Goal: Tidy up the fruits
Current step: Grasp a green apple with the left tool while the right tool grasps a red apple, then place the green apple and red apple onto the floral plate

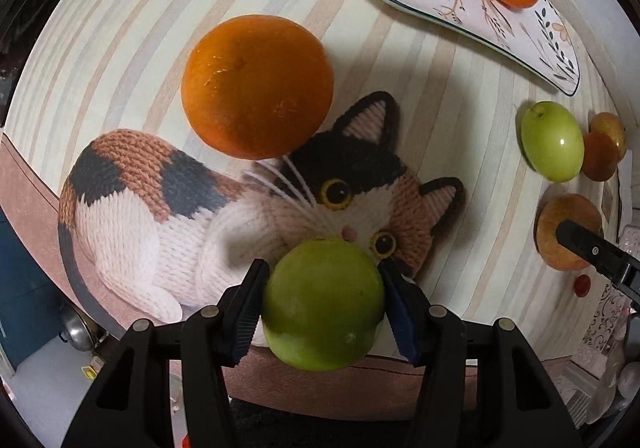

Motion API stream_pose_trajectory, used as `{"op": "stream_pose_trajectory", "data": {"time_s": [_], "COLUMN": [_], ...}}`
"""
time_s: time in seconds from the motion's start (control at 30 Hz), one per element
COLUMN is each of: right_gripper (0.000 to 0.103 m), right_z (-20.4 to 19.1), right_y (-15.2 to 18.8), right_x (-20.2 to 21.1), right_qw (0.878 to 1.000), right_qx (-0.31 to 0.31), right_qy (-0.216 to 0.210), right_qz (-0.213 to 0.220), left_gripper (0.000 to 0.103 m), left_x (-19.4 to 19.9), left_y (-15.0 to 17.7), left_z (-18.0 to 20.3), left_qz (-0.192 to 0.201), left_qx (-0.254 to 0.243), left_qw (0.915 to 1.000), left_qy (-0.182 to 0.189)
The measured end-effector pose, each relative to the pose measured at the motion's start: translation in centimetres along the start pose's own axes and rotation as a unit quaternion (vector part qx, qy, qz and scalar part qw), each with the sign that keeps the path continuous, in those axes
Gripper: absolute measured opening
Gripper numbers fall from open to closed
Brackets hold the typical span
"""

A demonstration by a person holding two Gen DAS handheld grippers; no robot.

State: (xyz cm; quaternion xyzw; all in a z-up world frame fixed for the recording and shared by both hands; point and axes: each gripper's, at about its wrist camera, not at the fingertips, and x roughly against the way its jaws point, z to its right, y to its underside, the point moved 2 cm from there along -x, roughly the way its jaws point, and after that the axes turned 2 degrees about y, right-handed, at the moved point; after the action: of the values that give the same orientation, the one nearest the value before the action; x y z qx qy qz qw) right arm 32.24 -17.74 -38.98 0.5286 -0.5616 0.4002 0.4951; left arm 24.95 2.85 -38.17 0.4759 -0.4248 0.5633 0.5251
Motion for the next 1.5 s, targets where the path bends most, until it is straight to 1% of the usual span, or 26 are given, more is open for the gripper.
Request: {"op": "stream_pose_trajectory", "data": {"time_s": [0.07,0.1,0.23,0.33,0.43,0.5,0.53,0.57,0.6,0.7,0.8,0.87,0.9,0.97,1.07,1.2,1.27,1.37,1.43,1.47,1.5], "right_gripper": [0.070,0.070,0.070,0.070,0.070,0.070,0.070,0.070,0.070,0.070,0.070,0.070,0.070,0.070,0.070,0.070,0.070,0.071,0.071,0.072,0.077], "right_z": [-0.1,0.0,-0.2,-0.8,-1.4,-1.8,-2.0,-2.1,-2.4,-2.3,-1.8,-1.2,-1.1,-0.8,-0.8,-1.1,-1.2,-1.1,-0.9,-1.0,-0.9], "right_y": [0.1,0.2,0.4,-0.1,-1.4,-2.9,-4.0,-5.1,-5.9,-9.7,-13.3,-15.9,-16.8,-18.7,-20.9,-22.1,-22.3,-22.6,-22.8,-22.8,-22.8], "right_x": [0.1,0.1,1.2,2.9,5.3,6.9,7.6,8.1,8.3,8.1,7.2,6.4,6.1,5.5,4.4,2.9,2.8,2.5,2.5,2.4,2.5], "right_qw": [1.000,1.000,1.000,0.999,0.997,0.995,0.994,0.994,0.994,0.994,0.995,0.996,0.996,0.995,0.996,0.997,0.997,0.997,0.996,0.996,0.996], "right_qx": [0.001,0.001,0.000,-0.001,-0.001,-0.002,0.000,0.000,0.001,-0.005,-0.018,-0.033,-0.038,-0.048,-0.053,-0.055,-0.057,-0.065,-0.069,-0.071,-0.072], "right_qy": [0.001,0.001,-0.020,-0.046,-0.072,-0.083,-0.084,-0.081,-0.077,-0.056,-0.040,-0.027,-0.023,-0.016,-0.007,-0.001,0.002,-0.001,-0.006,-0.008,-0.010], "right_qz": [0.002,0.001,0.006,0.017,0.036,0.055,0.065,0.074,0.080,0.091,0.086,0.084,0.084,0.080,0.068,0.051,0.054,0.048,0.047,0.045,0.044], "left_gripper": [0.053,0.053,0.053,0.053,0.053,0.053,0.053,0.053,0.053,0.053,0.053,0.053,0.053,0.053,0.053,0.054,0.054,0.054,0.054,0.054,0.054], "left_x": [0.3,1.0,2.9,5.0,7.5,9.1,9.6,10.0,10.2,10.2,8.7,7.9,8.0,7.2,6.4,5.5,5.1,4.6,4.3,4.4,4.5], "left_y": [0.0,-0.8,-1.2,-1.5,-2.9,-4.8,-5.8,-7.4,-8.7,-12.4,-14.8,-16.4,-16.7,-17.8,-18.4,-18.4,-18.3,-18.2,-18.3,-18.3,-18.3], "left_z": [0.6,0.6,1.8,3.3,4.8,5.4,5.9,5.0,4.9,4.4,4.0,3.2,2.4,2.3,2.1,2.0,1.9,1.7,1.5,1.2,0.9], "left_qz": [0.003,0.006,0.020,0.035,0.053,0.070,0.079,0.085,0.094,0.103,0.099,0.087,0.083,0.071,0.057,0.046,0.035,0.032,0.028,0.028,0.028], "left_qx": [-0.002,-0.004,-0.013,-0.018,-0.021,-0.023,-0.027,-0.029,-0.029,-0.029,-0.024,-0.020,-0.019,-0.016,-0.021,-0.025,-0.031,-0.034,-0.029,-0.024,-0.019], "left_qw": [1.0000,1.0000,0.9996,0.9985,0.9962,0.9945,0.9939,0.9936,0.9933,0.9934,0.9946,0.9959,0.9963,0.9973,0.9980,0.9986,0.9988,0.9989,0.9992,0.9993,0.9994], "left_qy": [-0.001,0.000,0.013,0.038,0.066,0.075,0.073,0.068,0.060,0.041,0.021,0.014,0.013,0.011,0.015,0.011,0.013,0.003,0.003,0.007,0.010]}}
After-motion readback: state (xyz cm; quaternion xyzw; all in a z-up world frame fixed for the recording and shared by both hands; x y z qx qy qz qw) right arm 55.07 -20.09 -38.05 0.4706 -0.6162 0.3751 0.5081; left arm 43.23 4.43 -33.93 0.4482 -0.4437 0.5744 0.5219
